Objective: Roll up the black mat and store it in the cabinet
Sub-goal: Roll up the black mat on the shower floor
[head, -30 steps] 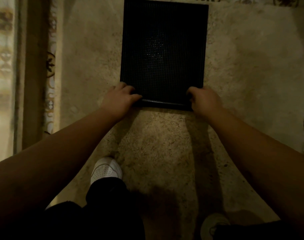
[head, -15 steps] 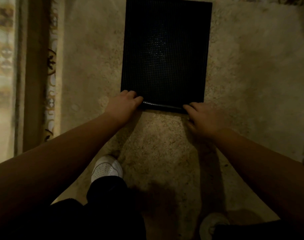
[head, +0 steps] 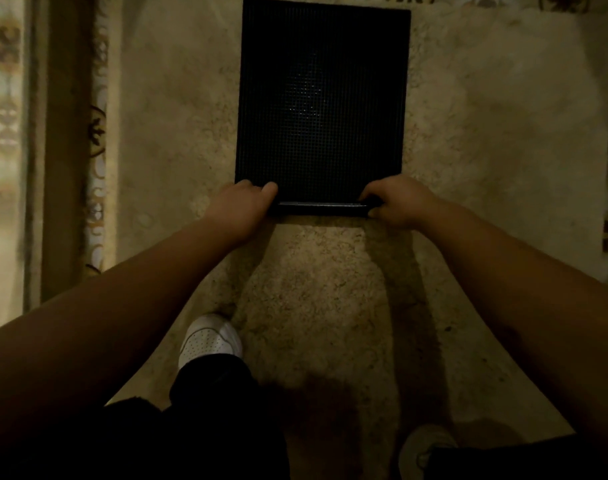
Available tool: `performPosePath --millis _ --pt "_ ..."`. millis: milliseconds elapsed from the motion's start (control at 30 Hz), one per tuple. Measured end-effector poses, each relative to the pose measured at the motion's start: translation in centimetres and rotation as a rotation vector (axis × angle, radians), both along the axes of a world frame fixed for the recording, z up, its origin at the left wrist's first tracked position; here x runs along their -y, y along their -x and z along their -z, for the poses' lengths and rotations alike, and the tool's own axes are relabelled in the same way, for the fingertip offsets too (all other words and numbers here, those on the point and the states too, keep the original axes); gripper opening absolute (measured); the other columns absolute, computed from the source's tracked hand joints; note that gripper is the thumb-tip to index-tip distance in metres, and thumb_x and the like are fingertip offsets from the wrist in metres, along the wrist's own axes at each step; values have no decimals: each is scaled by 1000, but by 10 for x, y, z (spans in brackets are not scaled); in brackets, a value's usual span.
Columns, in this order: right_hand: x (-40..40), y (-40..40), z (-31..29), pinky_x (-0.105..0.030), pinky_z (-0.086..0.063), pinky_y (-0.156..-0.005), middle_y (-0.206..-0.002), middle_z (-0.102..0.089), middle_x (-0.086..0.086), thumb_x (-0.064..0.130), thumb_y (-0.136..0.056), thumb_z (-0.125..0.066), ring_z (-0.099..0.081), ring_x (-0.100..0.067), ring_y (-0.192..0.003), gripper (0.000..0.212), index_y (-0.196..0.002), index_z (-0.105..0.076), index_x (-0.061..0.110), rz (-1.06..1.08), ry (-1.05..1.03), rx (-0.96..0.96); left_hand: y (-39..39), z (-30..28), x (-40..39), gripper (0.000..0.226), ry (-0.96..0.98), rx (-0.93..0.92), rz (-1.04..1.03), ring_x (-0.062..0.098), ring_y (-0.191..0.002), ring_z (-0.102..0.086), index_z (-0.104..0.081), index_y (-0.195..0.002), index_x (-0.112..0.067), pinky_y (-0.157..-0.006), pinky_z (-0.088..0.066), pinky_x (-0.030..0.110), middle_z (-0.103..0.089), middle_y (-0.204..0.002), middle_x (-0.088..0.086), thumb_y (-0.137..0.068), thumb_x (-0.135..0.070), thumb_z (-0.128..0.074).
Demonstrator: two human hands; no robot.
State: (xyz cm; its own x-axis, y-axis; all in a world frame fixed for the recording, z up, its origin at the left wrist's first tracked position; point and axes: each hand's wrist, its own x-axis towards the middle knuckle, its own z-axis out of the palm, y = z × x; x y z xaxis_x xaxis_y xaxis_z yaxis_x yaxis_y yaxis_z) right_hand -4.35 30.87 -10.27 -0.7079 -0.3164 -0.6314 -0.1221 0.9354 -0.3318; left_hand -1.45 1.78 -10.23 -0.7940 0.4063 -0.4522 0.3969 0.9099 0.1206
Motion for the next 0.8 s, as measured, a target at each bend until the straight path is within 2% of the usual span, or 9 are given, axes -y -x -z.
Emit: performPosePath --millis 67,167,267,333,400,500,633,733,800 --pt "2 9 -1 -31 -48 -82 -124 -62 -9 19 -87 -69 -58 -26 -107 39 -126 -62 21 -41 -7 85 10 -1 4 32 10 116 -17 33 -84 -58 -44 -117 -13 -66 -48 39 -62 -99 17 -88 -18 -58" --pt "8 3 4 -28 -43 -77 -125 -60 -8 19 -86 -70 -56 -23 -105 43 -128 -61 20 -72 -27 222 14 -2 11 40 -77 326 -83 35 -103 -58 -51 -127 -17 -82 -47 37 -59 -121 16 -88 -20 -61" --pt "2 -13 12 -28 -43 -76 -122 -61 -7 19 -85 -71 -57 -22 -101 42 -125 -62 22 58 25 208 16 -2 15 39 -185 400 -153 33 -111 -56 -58 -125 -17 -88 -44 34 -59 -125 13 -87 -16 -64" --pt "-2 -21 12 -28 -43 -73 -114 -62 -5 19 -82 -75 -57 -19 -95 34 -113 -63 25 173 77 149 16 0 17 34 -217 404 -196 31 -109 -57 -61 -121 -17 -86 -45 33 -61 -121 11 -88 -16 -64" --pt "0 -25 14 -28 -41 -75 -109 -55 -4 17 -80 -76 -55 -24 -100 27 -101 -61 23 175 65 79 12 2 17 32 -233 373 -209 33 -107 -57 -63 -122 -15 -86 -46 34 -61 -119 14 -90 -15 -62" --pt "10 -23 17 -33 -46 -85 -119 -50 -10 16 -79 -77 -49 -31 -109 26 -103 -67 17 158 -26 42 4 5 15 33 -216 210 -157 38 -110 -52 -65 -122 -11 -91 -47 42 -57 -119 20 -89 -18 -62" --pt "13 -22 10 -35 -53 -78 -116 -62 -13 14 -84 -70 -59 -29 -98 32 -115 -64 18 223 -49 54 12 0 4 35 -35 123 -83 34 -108 -52 -61 -120 -19 -83 -49 43 -55 -116 14 -87 -29 -63" --pt "13 -37 4 -37 -51 -74 -106 -65 -15 15 -88 -62 -61 -34 -94 25 -113 -59 15 102 -69 -148 10 -5 -3 37 -28 21 -58 34 -100 -55 -51 -120 -15 -76 -48 43 -57 -110 13 -85 -20 -61" --pt "11 -48 3 -34 -46 -70 -100 -65 -14 13 -89 -57 -60 -33 -90 17 -105 -62 11 40 -51 -235 0 -6 0 33 -65 -65 -9 33 -98 -54 -54 -117 -14 -74 -46 42 -57 -109 12 -85 -15 -59"
